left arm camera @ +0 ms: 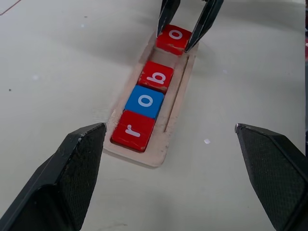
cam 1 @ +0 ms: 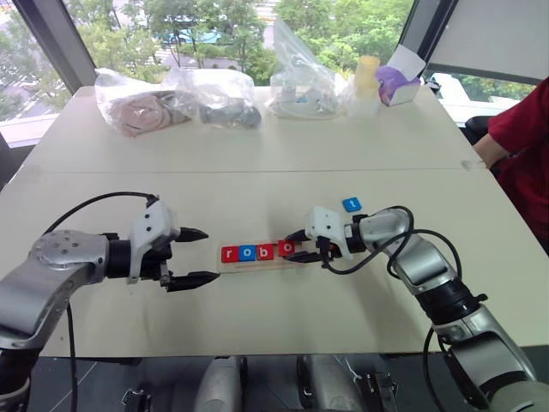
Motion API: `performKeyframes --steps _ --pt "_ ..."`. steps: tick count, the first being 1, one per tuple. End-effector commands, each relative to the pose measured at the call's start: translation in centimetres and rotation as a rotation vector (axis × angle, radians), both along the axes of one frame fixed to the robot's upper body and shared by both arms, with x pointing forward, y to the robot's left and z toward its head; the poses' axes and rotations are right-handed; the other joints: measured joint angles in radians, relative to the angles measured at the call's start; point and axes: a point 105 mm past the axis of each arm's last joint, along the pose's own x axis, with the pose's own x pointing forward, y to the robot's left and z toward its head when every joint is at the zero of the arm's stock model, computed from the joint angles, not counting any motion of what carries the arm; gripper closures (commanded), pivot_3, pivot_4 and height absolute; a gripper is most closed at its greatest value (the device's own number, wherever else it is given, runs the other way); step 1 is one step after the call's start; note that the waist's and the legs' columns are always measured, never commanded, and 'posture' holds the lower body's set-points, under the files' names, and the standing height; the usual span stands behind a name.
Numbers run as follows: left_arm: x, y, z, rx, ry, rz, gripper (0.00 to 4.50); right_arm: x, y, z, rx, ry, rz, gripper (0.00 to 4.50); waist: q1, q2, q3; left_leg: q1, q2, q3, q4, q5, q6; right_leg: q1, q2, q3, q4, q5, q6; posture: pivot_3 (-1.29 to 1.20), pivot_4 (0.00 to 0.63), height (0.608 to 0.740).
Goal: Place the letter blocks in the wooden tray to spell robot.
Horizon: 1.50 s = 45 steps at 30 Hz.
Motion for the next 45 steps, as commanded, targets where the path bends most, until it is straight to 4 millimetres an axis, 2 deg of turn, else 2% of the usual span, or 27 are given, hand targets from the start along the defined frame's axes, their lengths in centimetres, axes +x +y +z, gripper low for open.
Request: performKeyframes --steps 1,14,20,21,28,31,35,38,40,43,45 --pt "0.0 -0.3 0.8 0.005 -0.036 -0.016 0.0 0.5 -0.1 0.5 0.0 -0.04 0.006 3.34 0.0 0.0 0.0 0.0 0.0 0.0 0.0 0.0 0.0 0.0 0.0 0.0 0.0 0.0 0.0 0.0 0.15 0.74" --pt "0.1 -0.1 0.3 0.02 -0.03 -0.005 0.0 1.2 1.1 -0.5 -0.025 -0.038 0.041 3.34 -0.001 0.0 0.0 0.0 0.0 0.0 0.0 0.0 0.0 0.0 0.0 0.0 0.0 0.0 0.0 0.0 0.15 0.74" --pt "0.1 0.0 0.2 0.02 -0.028 0.002 0.0 1.1 1.2 -0.7 -0.021 -0.048 0.042 0.34 -0.001 0.0 0.0 0.0 0.0 0.0 0.0 0.0 0.0 0.0 0.0 0.0 0.0 0.0 0.0 0.0 0.15 0.74" --pt "0.1 0.0 0.1 0.021 -0.028 0.003 0.0 1.3 1.3 -0.3 -0.011 -0.058 0.033 0.08 -0.001 0.0 0.0 0.0 0.0 0.0 0.0 0.0 0.0 0.0 0.0 0.0 0.0 0.0 0.0 0.0 0.15 0.74" --pt "0.1 -0.1 0.0 0.016 -0.029 0.006 0.0 1.9 0.6 2.2 0.055 -0.124 -0.034 0.08 0.0 0.0 0.0 0.0 0.0 0.0 0.0 0.0 0.0 0.0 0.0 0.0 0.0 0.0 0.0 0.0 0.15 0.74" --pt "0.0 -0.2 0.1 0.001 -0.028 0.003 0.0 1.7 -0.6 4.0 0.133 -0.129 -0.123 0.08 0.001 0.0 0.0 0.0 0.0 0.0 0.0 0.0 0.0 0.0 0.0 0.0 0.0 0.0 0.0 0.0 0.15 0.74" --pt "0.3 -0.9 1.6 -0.098 -0.051 0.007 0.0 2.4 -3.8 6.1 0.262 -0.118 -0.389 0.08 0.006 0.0 0.0 0.0 0.0 -0.001 0.0 0.0 0.0 0.0 -0.001 0.0 0.0 0.0 0.0 0.0 0.15 0.74" --pt "0.8 -2.2 2.8 -0.181 -0.077 -0.008 0.0 3.9 -7.4 5.6 0.327 -0.152 -0.711 0.08 0.007 -0.001 0.0 -0.001 0.0 -0.001 0.0 0.0 0.0 0.001 -0.001 0.0 0.0 0.0 0.0 0.0 0.15 0.74" --pt "1.2 -3.0 3.1 -0.207 -0.084 -0.022 0.0 4.4 -9.3 4.7 0.315 -0.186 -0.861 0.08 0.005 -0.001 0.0 0.0 0.0 -0.001 0.001 0.0 0.0 0.001 -0.001 0.0 0.0 0.0 0.0 0.0 0.15 0.74" --pt "2.3 -4.7 2.8 -0.229 -0.086 -0.063 0.0 4.5 -10.9 2.1 0.271 -0.186 -1.004 0.08 0.003 0.0 -0.001 0.0 -0.002 0.0 0.0 0.0 0.0 0.001 -0.001 0.0 0.0 0.0 0.0 0.0 0.15 0.74" --pt "3.2 -5.3 2.6 -0.235 -0.098 -0.073 0.0 4.7 -11.0 1.4 0.281 -0.174 -1.06 0.08 -0.001 0.0 -0.001 0.0 -0.003 0.001 0.0 0.0 0.0 0.001 0.0 0.0 0.0 0.0 0.0 0.0 0.15 0.74"
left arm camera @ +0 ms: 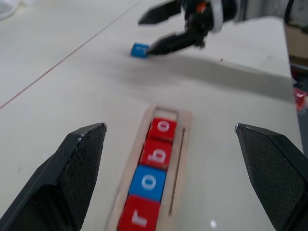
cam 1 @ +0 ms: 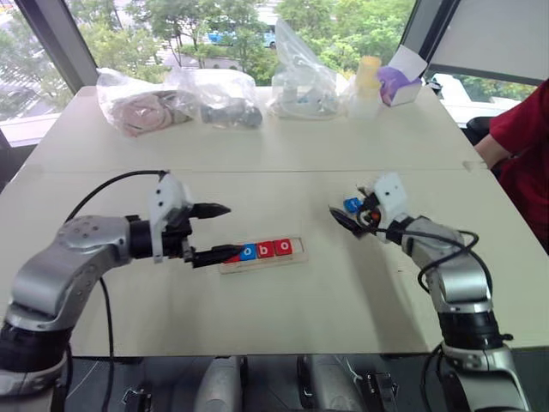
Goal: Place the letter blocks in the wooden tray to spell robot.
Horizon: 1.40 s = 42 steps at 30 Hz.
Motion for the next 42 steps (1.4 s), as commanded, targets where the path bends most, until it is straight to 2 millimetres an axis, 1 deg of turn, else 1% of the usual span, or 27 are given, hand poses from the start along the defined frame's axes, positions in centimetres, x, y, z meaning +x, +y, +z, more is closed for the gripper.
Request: performKeyframes --steps 1,2,4,6,9,10,12,16,17,19,22,24,27,28,29,31,33,35,38,39,41,42 --pt "1.5 -1.1 -0.1 -0.003 -0.039 -0.013 0.0 0.7 -0.1 0.3 0.016 -0.046 -0.092 0.08 -0.006 0.0 0.0 0.0 0.0 0.001 0.0 0.0 0.0 0.0 0.001 0.0 0.0 0.0 0.0 0.0 0.15 0.74" --pt "2.5 -1.3 -0.1 0.016 -0.074 -0.001 0.0 1.1 0.2 -0.1 0.025 -0.04 -0.118 0.08 -0.007 0.0 0.0 0.0 0.0 0.001 0.0 0.0 0.0 -0.001 0.001 0.0 0.0 0.0 0.0 0.0 0.15 0.74" --pt "3.6 -1.5 -0.2 0.044 -0.115 0.008 0.0 1.6 0.6 -0.6 0.034 -0.031 -0.149 0.08 -0.007 0.0 0.0 0.0 0.0 0.001 0.0 0.0 0.0 -0.001 0.002 0.0 0.001 0.0 0.0 0.0 0.15 0.74" --pt "4.0 -1.8 -0.3 0.054 -0.122 -0.008 0.0 2.0 0.6 -1.4 0.006 -0.007 -0.176 0.08 -0.007 0.0 0.0 0.0 0.001 0.001 0.0 0.0 0.0 -0.001 0.002 0.0 0.001 0.0 0.0 0.0 0.15 0.74" --pt "4.2 -2.2 -0.3 0.049 -0.132 -0.024 0.0 2.9 -0.2 -2.5 -0.011 0.032 -0.251 0.08 -0.005 0.0 0.0 0.0 0.001 0.001 0.0 0.0 0.0 -0.001 0.002 0.0 0.001 0.0 0.0 0.0 0.15 0.74" --pt "4.3 -2.3 -0.3 0.052 -0.135 -0.022 0.0 3.2 -0.3 -2.7 0.001 0.038 -0.266 0.32 -0.004 0.0 0.0 0.0 0.001 0.001 0.0 0.0 0.0 -0.001 0.001 0.0 0.001 0.0 0.0 0.0 0.15 0.74" --pt "4.4 -2.2 -0.5 0.058 -0.139 -0.019 0.0 3.5 -0.2 -2.9 0.028 0.048 -0.27 0.94 -0.004 0.0 0.0 0.0 0.001 0.001 0.0 0.0 0.0 0.0 0.001 0.0 0.001 0.0 0.0 0.0 0.15 0.74" --pt "4.1 -1.9 -0.6 0.061 -0.139 -0.011 0.0 3.1 0.2 -3.5 0.017 0.075 -0.261 3.02 -0.001 0.0 0.0 0.0 0.001 0.0 0.0 0.0 0.0 0.0 0.001 0.0 0.001 0.0 0.0 0.0 0.15 0.74" --pt "4.1 -1.9 -0.6 0.062 -0.139 -0.01 0.0 3.0 0.2 -3.6 0.014 0.08 -0.263 3.29 -0.001 0.0 0.0 0.0 0.001 0.0 0.001 0.0 0.0 0.0 0.001 0.0 0.001 0.0 0.0 0.0 0.15 0.74" --pt "4.0 -1.9 -0.7 0.062 -0.139 -0.009 0.0 3.0 0.2 -3.6 0.018 0.08 -0.273 3.27 -0.001 0.0 0.0 0.0 0.001 -0.001 0.001 0.0 0.0 0.001 0.0 0.0 0.001 0.0 0.0 0.0 0.15 0.74" --pt "3.9 -1.9 -0.6 0.059 -0.14 -0.007 0.0 3.1 0.2 -2.9 0.037 0.061 -0.29 3.27 0.0 0.0 0.0 0.0 0.001 -0.001 0.001 0.0 0.0 0.001 0.0 0.0 0.001 0.0 0.0 0.0 0.15 0.74" --pt "3.7 -2.2 -0.5 0.057 -0.144 -0.014 0.0 3.0 0.2 -1.7 0.058 0.024 -0.306 3.27 0.0 0.0 0.0 0.0 0.001 -0.001 0.001 0.0 0.0 0.001 0.0 0.0 0.001 0.0 0.0 0.0 0.15 0.74" --pt "2.8 -2.9 -0.6 0.083 -0.153 -0.059 0.0 1.5 0.1 0.6 0.115 -0.029 -0.372 3.27 0.002 0.0 0.0 -0.001 0.001 -0.002 0.0 0.0 0.0 0.0 0.0 0.0 0.001 0.0 0.001 0.0 0.15 0.74" --pt "2.6 -3.0 -0.7 0.092 -0.154 -0.069 0.0 1.1 0.1 0.9 0.124 -0.032 -0.386 3.27 0.001 0.0 0.0 -0.002 0.002 -0.002 0.0 0.0 0.0 -0.001 0.0 0.0 0.001 0.0 0.001 0.0 0.15 0.74" --pt "2.1 -3.1 -1.0 0.127 -0.16 -0.094 0.0 0.2 0.3 1.0 0.162 -0.013 -0.41 3.27 0.001 0.0 0.0 -0.002 0.002 -0.003 -0.001 0.0 0.0 -0.003 0.0 0.0 0.001 0.0 0.001 0.0 0.15 0.74" --pt "1.2 -3.6 -1.3 0.171 -0.17 -0.144 0.0 -2.0 0.7 0.5 0.207 0.05 -0.463 3.27 -0.002 0.0 0.0 -0.003 0.002 -0.003 -0.002 0.0 0.0 -0.004 0.0 0.0 0.002 0.0 0.001 0.0 0.15 0.74" --pt "0.8 -4.4 -0.5 0.149 -0.177 -0.175 0.0 -3.8 1.3 -0.1 0.239 0.113 -0.498 3.27 0.0 0.0 0.0 -0.003 0.002 -0.003 -0.003 0.0 0.0 -0.004 0.001 0.0 0.002 0.0 0.0 0.0 0.15 0.74" --pt "0.6 -4.9 0.0 0.132 -0.178 -0.193 0.0 -4.7 1.8 -0.3 0.241 0.141 -0.512 3.27 -0.002 0.001 0.0 -0.002 0.002 -0.004 -0.002 0.0 0.0 -0.004 0.001 0.0 0.003 0.0 0.0 0.0 0.15 0.74" --pt "0.4 -5.4 -0.3 0.145 -0.163 -0.23 0.0 -5.3 3.6 -1.9 0.243 0.235 -0.457 3.27 -0.004 0.001 0.0 -0.002 0.002 -0.002 0.0 0.001 -0.001 -0.003 0.001 0.0 0.002 -0.001 -0.001 0.0 0.15 0.74" --pt "0.4 -5.4 -0.6 0.15 -0.154 -0.239 0.0 -5.3 3.8 -2.4 0.248 0.258 -0.449 3.27 -0.005 0.001 0.0 -0.001 0.002 -0.002 0.0 0.001 -0.001 -0.003 0.001 0.001 0.002 -0.002 -0.003 0.0 0.15 0.74" --pt "0.3 -5.3 -1.1 0.166 -0.139 -0.247 0.0 -5.1 3.6 -2.6 0.244 0.262 -0.454 2.2 -0.005 0.0 0.0 -0.001 0.002 -0.002 0.0 0.001 -0.001 -0.002 0.001 0.001 0.002 -0.002 -0.003 0.0 0.15 0.74" --pt "0.4 -5.2 -1.3 0.169 -0.13 -0.246 0.0 -4.9 3.3 -2.6 0.233 0.257 -0.458 1.81 -0.005 0.0 0.0 -0.001 0.002 -0.002 0.0 0.001 -0.001 -0.002 0.002 0.001 0.002 -0.002 -0.003 0.0 0.15 0.74"
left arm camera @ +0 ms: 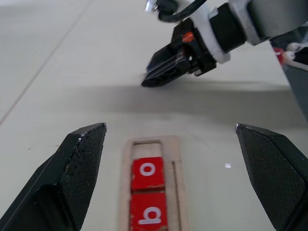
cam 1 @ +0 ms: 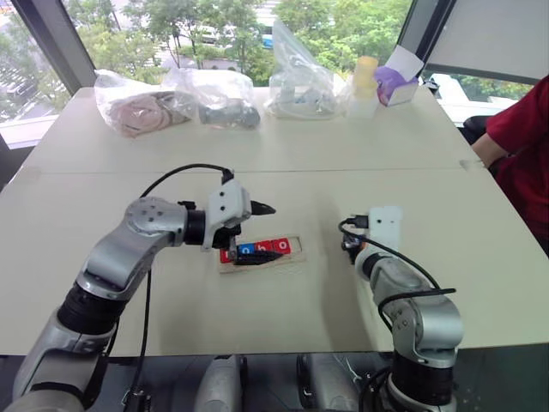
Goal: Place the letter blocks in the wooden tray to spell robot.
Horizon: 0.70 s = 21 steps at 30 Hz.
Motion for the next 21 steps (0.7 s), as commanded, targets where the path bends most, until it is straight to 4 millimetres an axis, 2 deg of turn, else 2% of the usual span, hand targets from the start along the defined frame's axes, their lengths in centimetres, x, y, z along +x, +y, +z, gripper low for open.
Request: performKeyframes --steps 1,3,4,7,9,12,14,18,21 --pt "-0.1 0.1 -0.1 0.01 0.002 -0.015 0.0 0.4 -0.1 0.4 -0.011 -0.017 0.011 1.26 0.0 0.0 0.0 0.0 0.0 0.0 0.0 0.0 0.0 0.0 0.0 0.0 0.0 0.0 0.0 0.0 0.15 0.74" --pt "0.0 0.3 -0.2 0.002 0.016 -0.006 0.0 0.6 -0.4 0.6 -0.029 -0.025 0.012 0.22 0.001 0.0 0.0 0.0 0.0 0.0 0.0 0.0 0.0 0.0 0.0 0.0 0.0 0.0 0.001 0.0 0.15 0.74" --pt "0.0 0.7 -0.4 0.005 0.026 0.004 0.0 0.8 -0.8 1.3 -0.038 -0.059 0.006 0.05 0.002 0.0 0.0 0.0 0.0 0.0 0.0 0.0 0.0 0.0 0.0 0.0 0.0 0.001 0.002 0.0 0.15 0.74" --pt "0.2 2.7 -0.7 0.07 0.003 0.052 0.0 2.0 -2.0 5.2 -0.095 -0.273 0.122 0.05 0.001 0.001 0.001 -0.001 0.0 0.0 0.0 0.0 0.0 0.0 -0.001 0.0 -0.002 0.001 0.003 0.0 0.15 0.74" --pt "0.0 3.8 -0.2 0.049 0.02 0.085 0.0 2.0 -1.8 6.3 -0.137 -0.343 0.354 0.05 0.001 0.001 0.001 -0.002 0.0 0.001 -0.001 0.0 0.0 -0.001 -0.001 0.0 -0.004 0.001 0.003 0.0 0.15 0.74" --pt "-0.5 5.9 -0.4 0.065 0.044 0.133 0.0 0.6 -1.8 5.2 -0.158 -0.319 0.717 0.05 0.001 0.0 0.001 -0.001 0.0 0.001 -0.001 0.0 0.001 0.001 -0.001 0.0 -0.006 0.001 0.003 0.0 0.15 0.74" --pt "-0.8 7.0 -0.6 0.091 0.046 0.155 0.0 -0.2 -2.7 4.2 -0.192 -0.278 0.87 0.05 0.002 0.001 0.001 -0.001 0.0 0.001 -0.002 -0.001 0.002 0.002 0.0 -0.002 -0.006 0.001 0.004 0.0 0.15 0.74" --pt "-1.9 8.9 0.3 0.074 0.086 0.196 0.0 -0.5 -5.1 3.2 -0.254 -0.206 1.033 0.05 0.002 0.001 0.001 -0.001 0.001 0.002 -0.002 -0.001 0.002 0.002 0.0 -0.002 -0.005 0.001 0.004 0.0 0.15 0.74" --pt "-2.6 9.9 1.0 0.074 0.106 0.226 0.0 0.5 -6.5 2.2 -0.308 -0.183 1.077 0.05 -0.002 0.0 0.001 0.0 0.002 0.002 -0.001 -0.001 0.002 0.002 0.0 -0.001 -0.005 0.0 0.0 0.0 0.15 0.74"
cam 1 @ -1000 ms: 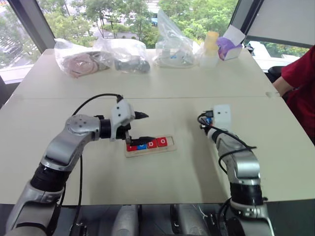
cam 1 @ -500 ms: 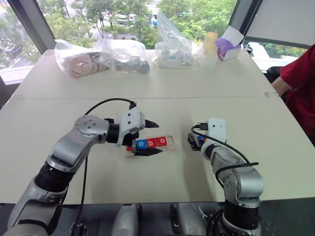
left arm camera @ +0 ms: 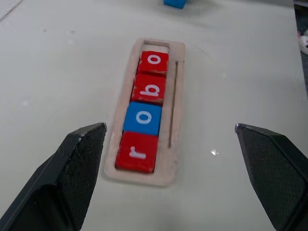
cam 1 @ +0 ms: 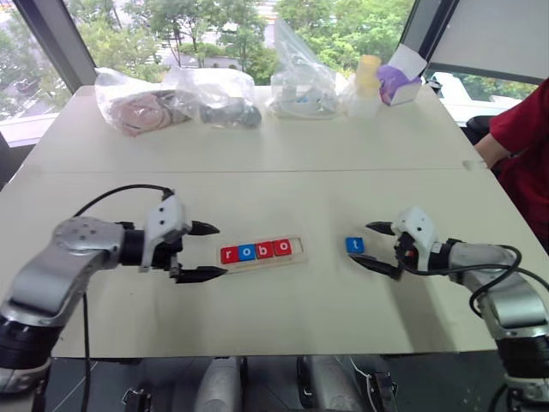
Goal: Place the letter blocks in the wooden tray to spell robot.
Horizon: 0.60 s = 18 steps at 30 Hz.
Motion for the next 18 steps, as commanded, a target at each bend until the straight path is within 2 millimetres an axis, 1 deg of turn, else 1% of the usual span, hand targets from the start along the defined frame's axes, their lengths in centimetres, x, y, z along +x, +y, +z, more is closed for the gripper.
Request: performKeyframes --steps 1,4,7,10,13,14,15,16,17,18 --pt "-0.8 0.6 1.9 -0.006 -0.027 0.007 0.0 0.9 -0.6 -0.3 -0.061 -0.045 0.086 0.05 -0.002 0.0 0.0 0.001 0.0 0.0 0.0 0.0 0.0 0.001 0.0 0.0 0.0 0.0 -0.001 0.0 0.15 0.74" --pt "-0.5 2.2 2.0 0.02 -0.017 0.072 0.0 1.3 -0.5 -0.8 -0.057 -0.03 0.139 0.05 0.002 0.0 0.0 0.001 0.0 0.001 0.0 0.0 0.0 0.001 0.0 0.0 0.0 0.0 -0.001 0.0 0.15 0.74" --pt "-0.1 3.7 1.5 0.043 -0.014 0.135 0.0 1.2 0.3 -1.7 -0.087 -0.003 0.224 0.05 0.003 0.0 0.0 0.001 0.0 0.001 0.0 0.0 0.0 0.001 0.0 0.0 0.0 0.0 0.0 0.0 0.15 0.74" --pt "-0.3 4.4 0.8 0.051 0.002 0.158 0.0 1.0 0.3 -2.9 -0.159 0.028 0.277 0.05 0.002 0.0 0.0 0.001 0.0 0.001 0.0 0.0 0.0 0.001 0.0 0.0 0.0 0.001 0.001 0.0 0.15 0.74" --pt "-0.4 4.7 0.6 0.053 0.002 0.174 0.0 1.5 -0.2 -3.3 -0.167 0.029 0.259 0.05 0.003 0.0 0.0 0.001 0.0 0.001 0.0 0.0 0.0 0.001 -0.001 0.0 0.0 0.0 0.0 0.0 0.15 0.74" --pt "-0.4 4.8 0.5 0.052 0.003 0.179 0.0 1.6 -0.3 -3.4 -0.168 0.028 0.26 0.58 0.003 0.0 0.0 0.002 0.0 0.001 0.0 0.0 0.0 0.002 -0.001 0.0 0.0 0.0 -0.001 0.0 0.15 0.74" --pt "-0.5 4.8 0.5 0.052 0.004 0.182 0.0 1.6 -0.3 -3.4 -0.162 0.029 0.261 0.84 0.003 -0.001 0.0 0.002 0.0 0.001 0.0 0.0 0.0 0.002 -0.001 0.0 0.0 0.0 -0.001 0.0 0.15 0.74" --pt "-0.5 4.9 0.3 0.056 0.007 0.185 0.0 1.6 -0.3 -3.4 -0.155 0.03 0.263 1.39 0.003 -0.001 0.0 0.003 0.0 0.001 0.0 0.0 0.0 0.003 -0.001 0.0 0.0 0.0 -0.001 0.0 0.15 0.74" --pt "-0.6 5.1 -0.1 0.068 0.015 0.189 0.0 1.7 -0.1 -3.4 -0.148 0.029 0.264 1.81 0.003 -0.001 0.0 0.004 0.0 0.0 0.0 0.0 0.0 0.004 -0.002 0.0 0.0 0.0 -0.001 0.0 0.15 0.74" --pt "-0.6 5.2 -0.5 0.077 0.017 0.192 0.0 1.7 0.1 -3.4 -0.141 0.029 0.264 2.39 0.003 -0.001 0.0 0.005 0.0 0.0 0.0 0.0 0.0 0.005 -0.002 0.001 0.0 0.0 -0.001 0.0 0.15 0.74"
